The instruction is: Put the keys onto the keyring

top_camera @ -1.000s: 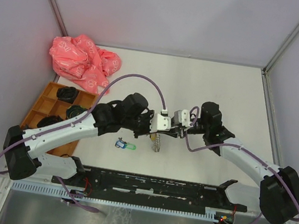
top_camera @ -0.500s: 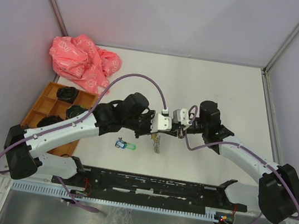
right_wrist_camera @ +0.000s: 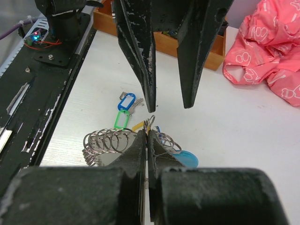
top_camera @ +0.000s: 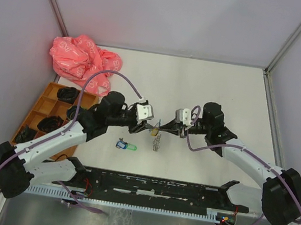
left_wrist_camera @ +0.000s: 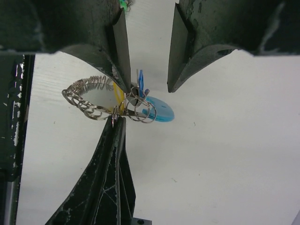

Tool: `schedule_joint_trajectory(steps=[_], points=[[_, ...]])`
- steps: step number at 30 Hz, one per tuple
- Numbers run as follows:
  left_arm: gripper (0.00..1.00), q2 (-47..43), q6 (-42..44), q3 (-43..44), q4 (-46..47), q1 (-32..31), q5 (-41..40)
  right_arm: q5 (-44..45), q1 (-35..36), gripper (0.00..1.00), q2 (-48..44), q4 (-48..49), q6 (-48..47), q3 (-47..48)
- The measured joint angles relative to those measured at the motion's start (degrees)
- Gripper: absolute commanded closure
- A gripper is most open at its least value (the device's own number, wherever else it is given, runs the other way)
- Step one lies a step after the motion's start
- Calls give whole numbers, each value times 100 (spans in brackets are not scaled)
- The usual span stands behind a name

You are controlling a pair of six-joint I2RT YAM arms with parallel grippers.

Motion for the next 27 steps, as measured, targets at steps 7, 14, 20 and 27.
schedule_joint_trajectory(steps=[7, 14, 20, 27], points=[[51, -348, -822, -1121, 1803, 647, 1172, 90, -37, 99, -142, 424, 264, -192], [57, -122, -1062, -1193, 2516, 778, 1941, 116, -37, 99, -247, 643, 341, -267], [62, 114, -1064, -1193, 2573, 798, 2315, 111, -44, 99, -251, 750, 411, -284], [75, 192, -1064, -1161, 2579, 809, 2500, 59, -48, 99, -256, 841, 426, -302]])
